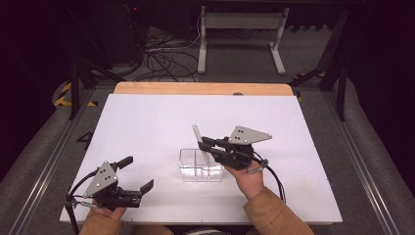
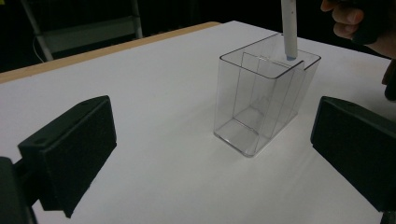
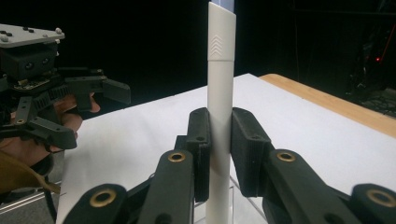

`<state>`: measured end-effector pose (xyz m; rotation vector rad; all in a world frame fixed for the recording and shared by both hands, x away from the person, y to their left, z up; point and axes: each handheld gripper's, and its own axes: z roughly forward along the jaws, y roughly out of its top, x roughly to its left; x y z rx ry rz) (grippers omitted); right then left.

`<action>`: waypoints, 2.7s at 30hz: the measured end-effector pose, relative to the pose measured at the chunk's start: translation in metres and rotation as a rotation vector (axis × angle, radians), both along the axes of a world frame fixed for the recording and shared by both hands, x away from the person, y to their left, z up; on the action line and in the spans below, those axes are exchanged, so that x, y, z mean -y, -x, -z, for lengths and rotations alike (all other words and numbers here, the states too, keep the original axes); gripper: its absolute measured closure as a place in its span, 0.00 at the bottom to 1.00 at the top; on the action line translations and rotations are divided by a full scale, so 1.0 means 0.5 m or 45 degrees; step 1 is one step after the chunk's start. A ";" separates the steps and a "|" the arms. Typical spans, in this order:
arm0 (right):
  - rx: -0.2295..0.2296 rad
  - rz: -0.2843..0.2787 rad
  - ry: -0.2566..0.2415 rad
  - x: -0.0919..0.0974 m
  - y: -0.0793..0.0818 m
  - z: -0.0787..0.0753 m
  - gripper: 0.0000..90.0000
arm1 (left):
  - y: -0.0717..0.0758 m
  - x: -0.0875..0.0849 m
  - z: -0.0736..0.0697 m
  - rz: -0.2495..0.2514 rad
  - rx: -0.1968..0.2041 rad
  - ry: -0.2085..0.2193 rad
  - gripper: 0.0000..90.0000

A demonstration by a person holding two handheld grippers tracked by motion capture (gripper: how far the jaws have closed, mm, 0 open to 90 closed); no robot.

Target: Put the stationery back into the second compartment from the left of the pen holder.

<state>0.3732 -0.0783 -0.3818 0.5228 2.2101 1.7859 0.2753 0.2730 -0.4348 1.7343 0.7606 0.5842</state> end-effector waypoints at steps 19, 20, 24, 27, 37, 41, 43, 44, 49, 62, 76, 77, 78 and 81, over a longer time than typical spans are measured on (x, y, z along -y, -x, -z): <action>-0.056 -0.004 0.088 -0.026 0.002 0.034 0.87 | 0.000 -0.001 0.000 0.004 0.005 -0.006 0.01; -0.056 0.000 0.091 -0.025 0.002 0.035 0.86 | 0.000 -0.001 -0.001 0.005 0.004 -0.005 0.01; -0.056 0.011 0.110 -0.021 0.000 0.035 0.76 | 0.000 0.000 -0.001 0.006 0.005 -0.006 0.01; -0.009 0.020 0.106 -0.017 0.001 0.030 0.57 | 0.000 0.000 0.000 0.004 0.001 -0.001 0.01; 0.059 0.069 0.127 0.000 0.008 -0.001 0.20 | 0.000 0.000 0.000 0.003 0.000 0.001 0.01; 0.087 0.070 0.129 0.007 0.013 -0.014 0.18 | 0.000 -0.001 -0.001 0.005 0.004 -0.002 0.01; 0.086 0.071 0.129 0.010 0.015 -0.017 0.17 | 0.000 0.000 -0.001 0.007 0.005 0.000 0.01; 0.086 0.072 0.130 0.011 0.016 -0.018 0.17 | 0.000 0.001 -0.001 0.007 0.005 -0.002 0.01; 0.103 0.073 0.122 0.022 0.020 -0.031 0.17 | -0.002 0.000 -0.001 0.008 0.005 -0.001 0.01; 0.129 0.163 0.143 0.090 0.026 -0.054 0.08 | 0.002 -0.004 -0.004 -0.003 0.010 0.014 0.01; 0.060 0.220 0.159 0.186 0.038 -0.007 0.00 | 0.003 -0.004 -0.007 -0.004 0.022 0.008 0.01; 0.063 0.225 0.155 0.191 0.041 -0.004 0.00 | 0.003 -0.004 -0.007 -0.005 0.028 0.009 0.01; 0.062 0.225 0.146 0.196 0.044 0.000 0.00 | 0.004 -0.004 -0.008 -0.004 0.028 0.008 0.01; 0.077 0.232 0.137 0.210 0.051 0.013 0.00 | 0.004 -0.004 -0.008 -0.002 0.028 0.006 0.01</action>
